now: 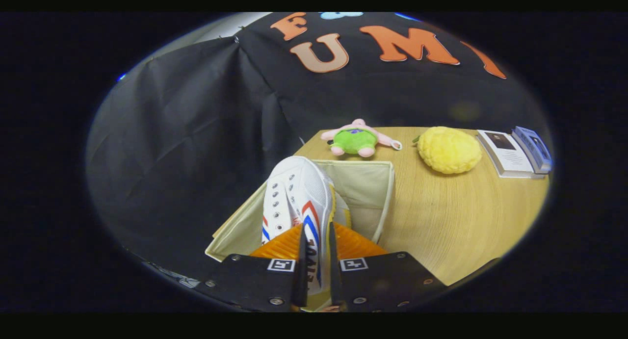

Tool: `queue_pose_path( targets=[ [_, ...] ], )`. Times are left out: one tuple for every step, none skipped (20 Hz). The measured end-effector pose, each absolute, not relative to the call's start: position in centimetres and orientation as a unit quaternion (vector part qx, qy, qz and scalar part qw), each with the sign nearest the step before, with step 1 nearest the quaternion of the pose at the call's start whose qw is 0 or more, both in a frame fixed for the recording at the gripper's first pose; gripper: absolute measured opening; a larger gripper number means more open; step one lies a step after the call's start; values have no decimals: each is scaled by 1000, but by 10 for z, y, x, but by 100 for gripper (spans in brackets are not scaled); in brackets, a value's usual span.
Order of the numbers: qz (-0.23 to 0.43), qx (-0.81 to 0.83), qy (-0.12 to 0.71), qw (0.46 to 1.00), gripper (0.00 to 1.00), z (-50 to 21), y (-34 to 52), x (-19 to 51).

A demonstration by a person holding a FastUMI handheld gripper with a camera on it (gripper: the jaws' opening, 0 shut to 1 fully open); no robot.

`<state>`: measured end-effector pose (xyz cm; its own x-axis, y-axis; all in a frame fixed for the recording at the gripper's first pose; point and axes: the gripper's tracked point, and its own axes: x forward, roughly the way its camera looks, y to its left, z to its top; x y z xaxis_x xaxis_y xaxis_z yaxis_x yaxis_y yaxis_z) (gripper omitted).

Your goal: Open the storage box then place both shoes into the box .Put the left shoe in first, then the right shoe, with the right side of both shoes facing outward in a uniform manner.

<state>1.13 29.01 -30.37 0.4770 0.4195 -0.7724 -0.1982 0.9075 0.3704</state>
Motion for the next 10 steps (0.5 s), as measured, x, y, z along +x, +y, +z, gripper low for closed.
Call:
queue_pose_path(
  targets=[
    [185,115,480,850,22,-305,293,9],
    [190,118,480,848,29,-306,296,7],
    [201,130,473,848,36,-299,302,7],
    [209,150,458,851,39,-289,308,10],
    [213,165,446,854,40,-279,308,14],
    [217,175,436,856,44,-270,307,16],
    [217,178,424,861,52,-261,302,18],
    [215,174,411,869,57,-253,294,21],
    [211,168,394,879,65,-244,285,23],
    [206,162,377,888,70,-235,276,25]
  ],
)
